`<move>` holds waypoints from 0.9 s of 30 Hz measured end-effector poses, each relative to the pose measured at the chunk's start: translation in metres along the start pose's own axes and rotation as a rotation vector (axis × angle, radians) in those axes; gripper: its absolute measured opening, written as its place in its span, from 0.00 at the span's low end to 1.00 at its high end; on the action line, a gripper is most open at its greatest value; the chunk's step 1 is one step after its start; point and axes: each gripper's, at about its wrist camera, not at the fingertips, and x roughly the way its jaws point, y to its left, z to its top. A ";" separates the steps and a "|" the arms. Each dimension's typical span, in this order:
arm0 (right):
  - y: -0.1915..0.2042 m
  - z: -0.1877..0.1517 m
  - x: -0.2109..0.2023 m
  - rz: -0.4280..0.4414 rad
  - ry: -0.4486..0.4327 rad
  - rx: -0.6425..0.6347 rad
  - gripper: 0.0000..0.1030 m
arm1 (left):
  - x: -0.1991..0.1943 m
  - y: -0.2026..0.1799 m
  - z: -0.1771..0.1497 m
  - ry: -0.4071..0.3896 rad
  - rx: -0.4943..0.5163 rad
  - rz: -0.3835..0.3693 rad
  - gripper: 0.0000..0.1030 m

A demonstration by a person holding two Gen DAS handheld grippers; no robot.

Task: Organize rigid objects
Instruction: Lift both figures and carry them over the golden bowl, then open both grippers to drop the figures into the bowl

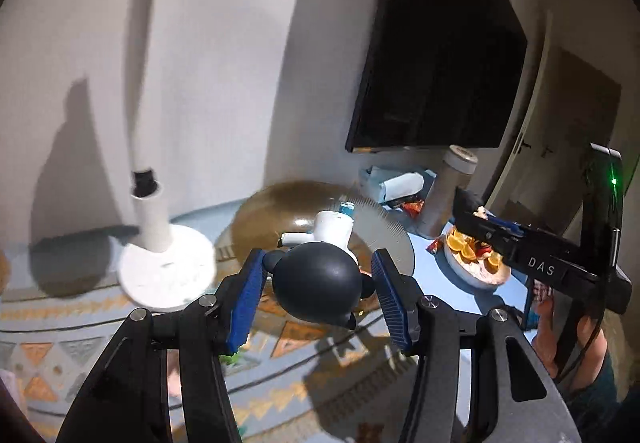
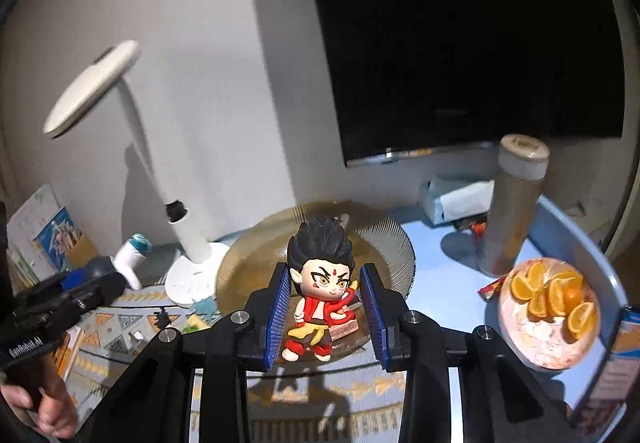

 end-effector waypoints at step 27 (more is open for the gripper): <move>-0.008 0.014 0.007 -0.066 -0.008 0.063 0.58 | -0.031 0.023 -0.016 -0.059 -0.108 0.061 0.71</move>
